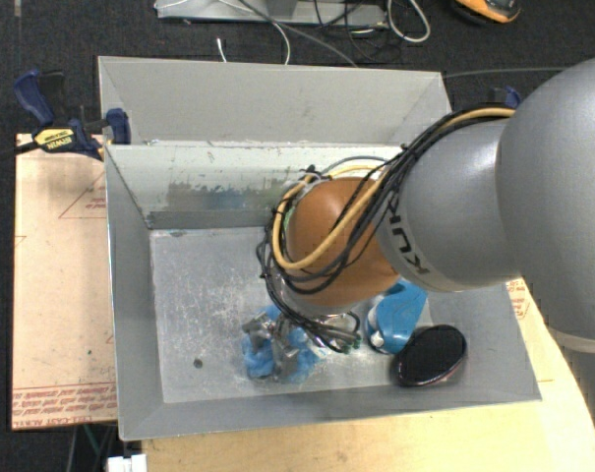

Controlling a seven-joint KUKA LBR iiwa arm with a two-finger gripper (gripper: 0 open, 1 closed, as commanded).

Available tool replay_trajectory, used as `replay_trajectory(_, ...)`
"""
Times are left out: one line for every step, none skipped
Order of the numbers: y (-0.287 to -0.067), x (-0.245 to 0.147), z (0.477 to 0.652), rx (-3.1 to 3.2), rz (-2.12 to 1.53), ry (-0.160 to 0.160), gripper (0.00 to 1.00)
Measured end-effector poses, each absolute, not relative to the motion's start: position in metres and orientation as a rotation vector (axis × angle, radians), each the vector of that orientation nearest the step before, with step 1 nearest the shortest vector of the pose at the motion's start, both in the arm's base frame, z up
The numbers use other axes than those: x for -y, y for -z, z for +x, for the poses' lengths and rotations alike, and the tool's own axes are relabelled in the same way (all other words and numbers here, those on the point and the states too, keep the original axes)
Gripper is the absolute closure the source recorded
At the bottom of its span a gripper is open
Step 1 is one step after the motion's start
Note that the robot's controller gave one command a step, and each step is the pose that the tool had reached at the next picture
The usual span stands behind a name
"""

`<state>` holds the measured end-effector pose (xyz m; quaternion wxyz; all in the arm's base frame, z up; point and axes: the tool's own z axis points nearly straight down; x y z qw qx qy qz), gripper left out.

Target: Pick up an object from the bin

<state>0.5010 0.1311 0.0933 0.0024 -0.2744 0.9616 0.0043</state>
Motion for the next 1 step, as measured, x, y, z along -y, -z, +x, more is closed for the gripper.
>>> replay_trajectory(-0.1052, -0.1431, 0.4978, -3.009, -0.915, -0.012, 1.0)
